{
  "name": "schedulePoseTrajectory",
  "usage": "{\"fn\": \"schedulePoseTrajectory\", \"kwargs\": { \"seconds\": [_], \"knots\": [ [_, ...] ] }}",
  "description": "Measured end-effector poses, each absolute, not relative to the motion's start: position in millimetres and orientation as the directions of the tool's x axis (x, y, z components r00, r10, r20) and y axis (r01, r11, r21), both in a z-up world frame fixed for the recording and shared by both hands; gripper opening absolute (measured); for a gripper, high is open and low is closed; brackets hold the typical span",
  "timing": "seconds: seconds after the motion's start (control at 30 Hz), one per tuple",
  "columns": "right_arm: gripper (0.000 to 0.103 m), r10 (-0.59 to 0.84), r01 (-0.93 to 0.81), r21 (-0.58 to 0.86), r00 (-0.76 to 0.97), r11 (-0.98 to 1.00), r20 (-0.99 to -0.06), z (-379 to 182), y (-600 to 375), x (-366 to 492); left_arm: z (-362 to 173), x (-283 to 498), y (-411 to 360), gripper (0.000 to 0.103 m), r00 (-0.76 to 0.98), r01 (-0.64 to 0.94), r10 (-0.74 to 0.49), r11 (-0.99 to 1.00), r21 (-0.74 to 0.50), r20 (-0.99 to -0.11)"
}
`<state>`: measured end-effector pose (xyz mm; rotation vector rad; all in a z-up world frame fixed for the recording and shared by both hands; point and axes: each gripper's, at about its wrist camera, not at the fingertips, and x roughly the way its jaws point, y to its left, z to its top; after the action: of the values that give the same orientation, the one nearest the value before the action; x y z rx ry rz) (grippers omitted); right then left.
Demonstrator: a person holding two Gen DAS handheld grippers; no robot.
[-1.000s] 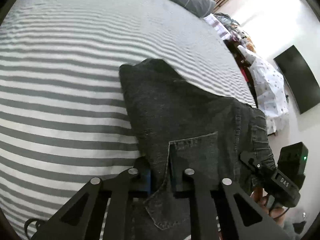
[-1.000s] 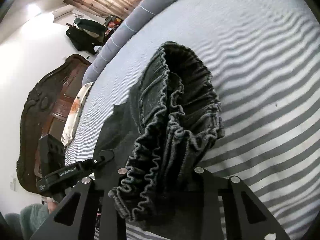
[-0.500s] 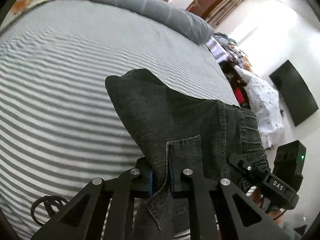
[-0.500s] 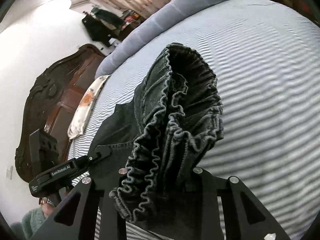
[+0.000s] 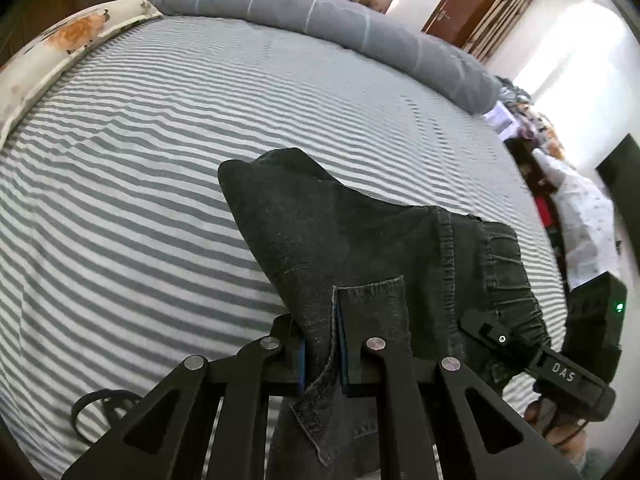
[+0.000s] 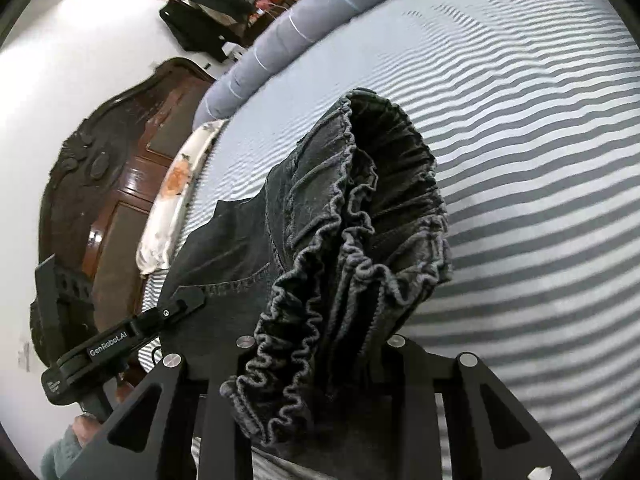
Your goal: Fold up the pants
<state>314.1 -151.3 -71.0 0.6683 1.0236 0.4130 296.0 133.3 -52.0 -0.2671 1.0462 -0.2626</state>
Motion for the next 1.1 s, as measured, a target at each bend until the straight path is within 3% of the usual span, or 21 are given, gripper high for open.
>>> {"fn": "schedulePoseTrajectory", "kwargs": {
  "seconds": [0.17,0.23,0.3,0.4,0.5,0.67,1.1],
  "knots": [
    [0.027,0.574,0.013,0.638,0.426,0.770,-0.700,-97,-138,330,-85,311,140,0.012,0.435,0.047,-0.306,0.947,-0.318,-0.847],
    [0.033,0.532,0.014,0.593,0.425,0.805,-0.732,-103,-135,331,-93,308,148,0.014,0.435,0.041,-0.278,0.956,-0.290,-0.857],
    [0.043,0.506,0.022,0.568,0.429,0.823,-0.749,-107,-141,328,-100,305,151,0.027,0.442,0.042,-0.241,0.968,-0.248,-0.864],
    [0.056,0.432,0.049,0.495,0.418,0.867,-0.799,-113,-146,323,-108,299,156,0.038,0.438,0.024,-0.172,0.983,-0.179,-0.883],
    [0.061,0.388,0.041,0.447,0.430,0.894,-0.815,-115,-146,311,-116,283,156,0.050,0.440,0.033,-0.127,0.992,-0.125,-0.889],
    [0.068,0.301,0.001,0.335,0.438,0.942,-0.847,-114,-140,282,-123,250,156,0.061,0.459,0.040,-0.090,0.996,-0.080,-0.884],
    [0.074,0.206,-0.005,0.235,0.499,0.972,-0.842,-71,-126,232,-76,171,145,0.061,0.539,0.036,-0.012,0.999,0.009,-0.842]
  ]
}}
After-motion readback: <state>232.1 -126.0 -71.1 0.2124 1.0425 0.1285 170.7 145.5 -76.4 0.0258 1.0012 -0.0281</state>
